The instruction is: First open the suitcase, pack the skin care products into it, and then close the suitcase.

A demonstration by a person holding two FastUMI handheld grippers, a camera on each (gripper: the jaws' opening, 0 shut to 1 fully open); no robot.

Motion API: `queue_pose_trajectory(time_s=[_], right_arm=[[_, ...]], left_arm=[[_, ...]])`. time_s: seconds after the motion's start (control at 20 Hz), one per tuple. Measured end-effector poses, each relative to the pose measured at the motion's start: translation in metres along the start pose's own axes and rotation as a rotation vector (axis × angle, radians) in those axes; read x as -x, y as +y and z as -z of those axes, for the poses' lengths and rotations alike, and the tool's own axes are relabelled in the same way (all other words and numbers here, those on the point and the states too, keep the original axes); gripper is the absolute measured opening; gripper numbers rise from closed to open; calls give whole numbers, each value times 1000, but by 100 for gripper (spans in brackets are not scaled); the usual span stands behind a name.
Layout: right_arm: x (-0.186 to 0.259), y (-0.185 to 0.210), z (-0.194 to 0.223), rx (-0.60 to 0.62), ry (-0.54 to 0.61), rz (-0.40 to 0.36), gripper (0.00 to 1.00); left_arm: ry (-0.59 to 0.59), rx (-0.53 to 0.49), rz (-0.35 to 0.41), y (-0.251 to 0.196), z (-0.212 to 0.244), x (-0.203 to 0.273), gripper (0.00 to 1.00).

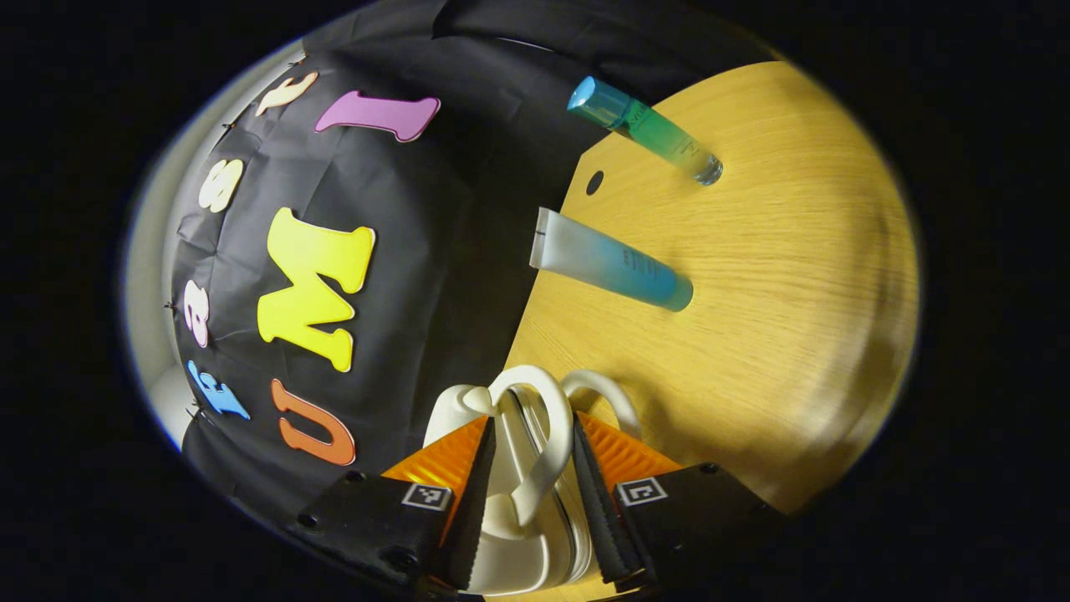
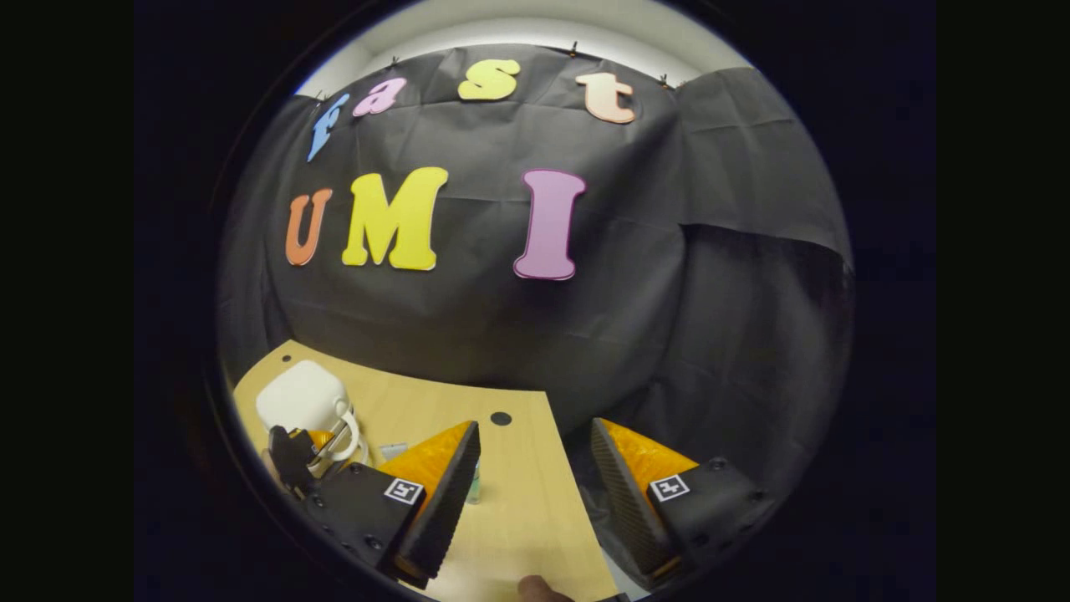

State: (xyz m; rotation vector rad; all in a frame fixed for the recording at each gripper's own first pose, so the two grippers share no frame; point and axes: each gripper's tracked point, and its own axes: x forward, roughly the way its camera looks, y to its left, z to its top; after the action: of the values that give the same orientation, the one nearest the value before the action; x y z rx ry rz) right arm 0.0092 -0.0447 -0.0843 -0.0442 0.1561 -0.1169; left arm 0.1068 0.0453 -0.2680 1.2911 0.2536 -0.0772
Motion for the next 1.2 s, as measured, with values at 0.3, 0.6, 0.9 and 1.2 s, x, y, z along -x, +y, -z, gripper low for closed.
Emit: queue_pose_trajectory(time_s=[0.3,0.6,0.9,1.2], right_arm=[[12,3,-3,-16,0,26,80],[26,5,-15,-34,-24,67,80],[34,-3,-29,-61,-51,111,80],[30,20,-31,-73,-41,99,79]], left_arm=[[17,-16,33,-4,-3,6,15],[27,62,68,26,-3,13,5],[32,228,72,79,1,31,3],[70,468,35,171,34,39,3]])
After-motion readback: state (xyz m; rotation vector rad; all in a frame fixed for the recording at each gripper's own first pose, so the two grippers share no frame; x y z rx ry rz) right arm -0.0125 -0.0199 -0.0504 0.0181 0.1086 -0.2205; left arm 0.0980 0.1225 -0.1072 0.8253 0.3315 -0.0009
